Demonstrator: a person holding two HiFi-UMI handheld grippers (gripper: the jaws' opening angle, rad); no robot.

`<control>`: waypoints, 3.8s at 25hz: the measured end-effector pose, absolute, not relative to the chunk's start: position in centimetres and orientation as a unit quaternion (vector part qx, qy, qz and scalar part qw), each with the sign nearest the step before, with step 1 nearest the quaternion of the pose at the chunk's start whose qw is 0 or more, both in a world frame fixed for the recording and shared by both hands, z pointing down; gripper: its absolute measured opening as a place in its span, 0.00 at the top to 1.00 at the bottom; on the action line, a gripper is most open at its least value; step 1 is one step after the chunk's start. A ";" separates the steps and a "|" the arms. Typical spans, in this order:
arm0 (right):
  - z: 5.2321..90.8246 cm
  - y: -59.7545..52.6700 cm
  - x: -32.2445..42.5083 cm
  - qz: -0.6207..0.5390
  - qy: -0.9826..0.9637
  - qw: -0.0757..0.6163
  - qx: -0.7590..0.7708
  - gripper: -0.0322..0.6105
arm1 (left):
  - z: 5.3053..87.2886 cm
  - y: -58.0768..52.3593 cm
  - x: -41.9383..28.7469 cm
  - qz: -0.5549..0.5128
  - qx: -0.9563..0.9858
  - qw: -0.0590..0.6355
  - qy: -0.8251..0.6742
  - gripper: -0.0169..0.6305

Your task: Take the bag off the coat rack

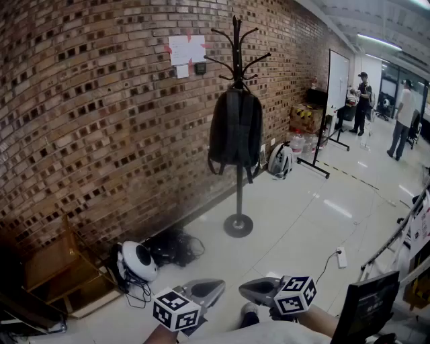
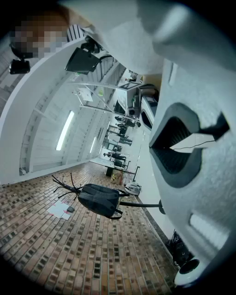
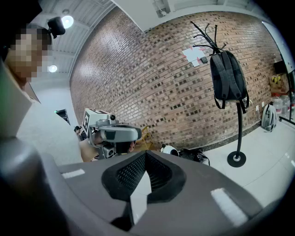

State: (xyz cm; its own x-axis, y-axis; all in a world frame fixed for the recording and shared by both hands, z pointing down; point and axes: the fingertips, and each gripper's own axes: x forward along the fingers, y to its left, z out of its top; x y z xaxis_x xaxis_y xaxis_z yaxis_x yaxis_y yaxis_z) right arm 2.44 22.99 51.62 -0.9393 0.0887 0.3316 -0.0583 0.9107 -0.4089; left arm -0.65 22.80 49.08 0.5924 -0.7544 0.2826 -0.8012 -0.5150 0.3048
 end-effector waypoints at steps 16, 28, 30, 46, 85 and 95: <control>51.1 20.0 2.9 0.264 -0.955 0.134 -0.023 0.95 | 49.8 18.4 0.2 0.053 0.880 0.216 -0.419 0.97; 52.8 3.3 -1.6 0.282 -0.950 0.127 -0.038 0.95 | 52.4 2.5 -4.3 0.069 0.861 0.251 -0.437 0.97; 52.4 -1.0 -2.2 0.289 -0.949 0.118 -0.041 0.95 | 52.5 -1.7 -5.0 0.069 0.858 0.259 -0.439 0.97; 45.1 -26.5 -0.8 0.236 -0.970 0.043 0.026 0.95 | 45.3 -24.7 -6.3 0.062 0.878 0.181 -0.438 0.97; 31.0 -54.4 -7.5 0.032 -0.986 0.013 0.164 0.41 | 31.3 -48.0 -25.7 0.029 0.902 0.019 -0.429 0.39; 31.3 -60.7 -11.0 0.011 -0.988 0.037 0.150 0.22 | 31.3 -55.2 -30.5 0.071 0.911 0.023 -0.406 0.23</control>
